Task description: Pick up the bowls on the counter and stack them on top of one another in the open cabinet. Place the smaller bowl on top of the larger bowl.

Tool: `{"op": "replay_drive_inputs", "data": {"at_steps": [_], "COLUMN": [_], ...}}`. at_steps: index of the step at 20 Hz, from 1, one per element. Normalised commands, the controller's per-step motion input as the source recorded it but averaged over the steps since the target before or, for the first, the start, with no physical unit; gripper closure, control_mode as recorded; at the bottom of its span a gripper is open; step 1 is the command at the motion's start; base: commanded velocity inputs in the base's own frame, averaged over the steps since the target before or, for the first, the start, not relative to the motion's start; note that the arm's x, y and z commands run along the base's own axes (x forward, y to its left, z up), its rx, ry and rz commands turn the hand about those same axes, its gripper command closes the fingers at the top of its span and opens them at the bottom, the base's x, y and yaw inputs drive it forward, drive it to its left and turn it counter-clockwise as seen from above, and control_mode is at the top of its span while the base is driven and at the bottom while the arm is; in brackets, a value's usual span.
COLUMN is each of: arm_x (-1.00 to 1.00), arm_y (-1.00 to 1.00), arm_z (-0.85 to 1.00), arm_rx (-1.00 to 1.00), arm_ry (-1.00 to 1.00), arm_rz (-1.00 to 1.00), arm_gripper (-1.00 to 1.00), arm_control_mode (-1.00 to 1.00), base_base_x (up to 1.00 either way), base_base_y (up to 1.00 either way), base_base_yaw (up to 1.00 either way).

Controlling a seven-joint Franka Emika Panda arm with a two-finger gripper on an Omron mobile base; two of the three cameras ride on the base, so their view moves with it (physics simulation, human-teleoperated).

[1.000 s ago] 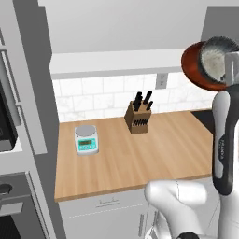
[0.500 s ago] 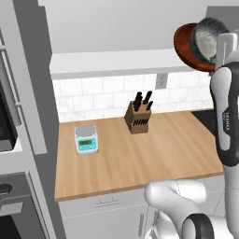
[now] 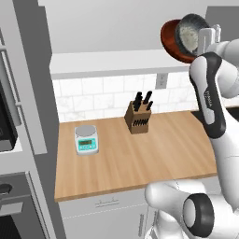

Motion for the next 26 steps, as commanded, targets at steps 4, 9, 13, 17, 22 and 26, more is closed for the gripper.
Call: {"op": "replay_drive_inputs", "data": {"at_steps": [4,9,13,17,22,26], "arm_x": [0.59,0.26,0.13,0.16,0.19,0.26], "arm_y": [0.07,0.02,0.00,0.00,0.00,0.00], "arm_z": [-0.03,-0.14,-0.13,-0.08,-0.08,-0.06], "arm_rx": [0.00,0.00,0.00,0.00,0.00,0.00], "arm_ry": [0.02,0.05,0.02,0.02,0.05,0.08], "arm_rz": [0.00,0.00,0.00,0.00,0.00,0.00], "arm_gripper": [1.00,1.00,1.00,1.00,1.00,1.00], "arm_control_mode": [-1.00,-1.00,-1.00,-1.00,-1.00,-1.00], "base_base_x": [0.00,0.00,0.00,0.00,0.00,0.00], "base_base_y": [0.00,0.00,0.00,0.00,0.00,0.00], "base_base_yaw": [0.00,0.00,0.00,0.00,0.00,0.00]}}
